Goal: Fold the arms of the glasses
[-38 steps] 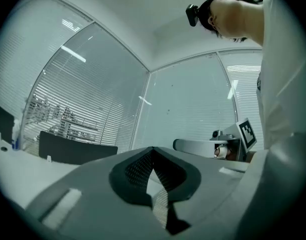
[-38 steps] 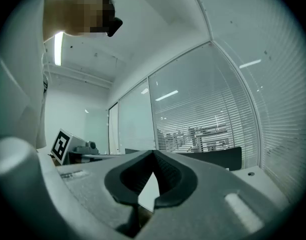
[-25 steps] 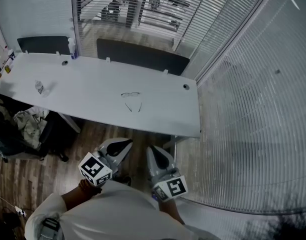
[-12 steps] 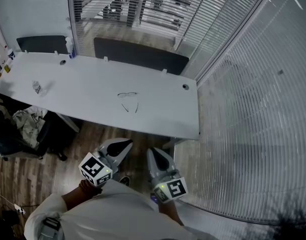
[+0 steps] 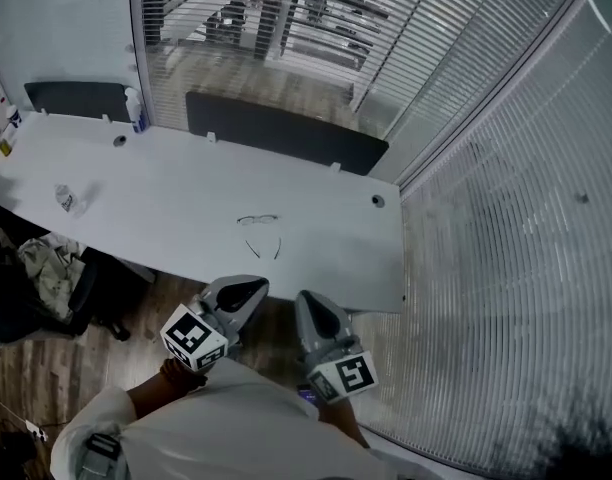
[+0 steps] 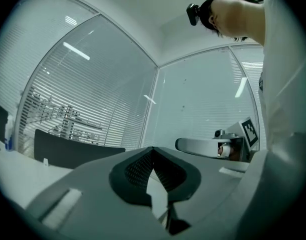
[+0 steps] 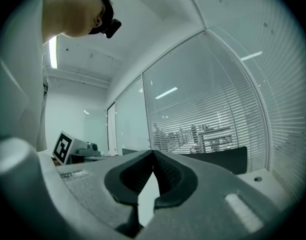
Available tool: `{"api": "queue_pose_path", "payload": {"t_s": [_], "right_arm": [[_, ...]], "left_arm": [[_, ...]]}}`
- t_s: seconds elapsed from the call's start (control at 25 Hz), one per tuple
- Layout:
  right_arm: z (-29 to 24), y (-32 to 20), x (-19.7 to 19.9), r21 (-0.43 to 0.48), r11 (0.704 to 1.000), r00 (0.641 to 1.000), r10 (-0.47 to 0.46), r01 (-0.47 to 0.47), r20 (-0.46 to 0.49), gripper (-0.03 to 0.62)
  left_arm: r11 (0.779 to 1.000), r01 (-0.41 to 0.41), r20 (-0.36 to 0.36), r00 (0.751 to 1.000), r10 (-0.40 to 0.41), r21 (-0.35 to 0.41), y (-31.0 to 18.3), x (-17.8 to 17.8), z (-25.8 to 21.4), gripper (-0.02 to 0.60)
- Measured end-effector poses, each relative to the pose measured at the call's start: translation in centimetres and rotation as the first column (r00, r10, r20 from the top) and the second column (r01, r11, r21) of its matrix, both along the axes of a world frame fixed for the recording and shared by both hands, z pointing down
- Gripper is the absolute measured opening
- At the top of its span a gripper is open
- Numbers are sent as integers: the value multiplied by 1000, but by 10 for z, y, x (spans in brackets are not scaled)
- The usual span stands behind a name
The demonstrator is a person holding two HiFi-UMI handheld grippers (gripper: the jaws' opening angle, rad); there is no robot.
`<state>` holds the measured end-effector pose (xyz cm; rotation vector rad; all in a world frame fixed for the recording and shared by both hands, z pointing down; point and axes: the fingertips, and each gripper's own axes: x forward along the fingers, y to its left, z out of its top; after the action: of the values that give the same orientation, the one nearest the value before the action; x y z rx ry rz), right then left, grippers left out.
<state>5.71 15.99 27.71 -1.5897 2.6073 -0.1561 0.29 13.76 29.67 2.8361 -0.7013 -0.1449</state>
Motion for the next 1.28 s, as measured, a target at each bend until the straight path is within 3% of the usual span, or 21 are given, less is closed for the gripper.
{"api": "queue_pose_path", "payload": {"t_s": [0.24,0.56,0.96,1.28], "right_arm": [[-4,-84,-21,7,1000,1000,-14,14,-22,0],[2,-148,-26,-25,1000,1000,-8,8,-10,2],[-3,-165,-5,-44,999,999,-24,22,-44,0],[43,-149,0,-196,980,1000,-30,29,-3,0]], "left_arm": [[1000,-7,4,1000,7,13,-79,-19,0,3],[1000,10,-2,1000,-10,14,-154,-27,-5,3],[999,7,9,1000,-7,-48,-162,-5,-10,3],[986,15,63,998,-4,-164,-146,-4,36,3]]}}
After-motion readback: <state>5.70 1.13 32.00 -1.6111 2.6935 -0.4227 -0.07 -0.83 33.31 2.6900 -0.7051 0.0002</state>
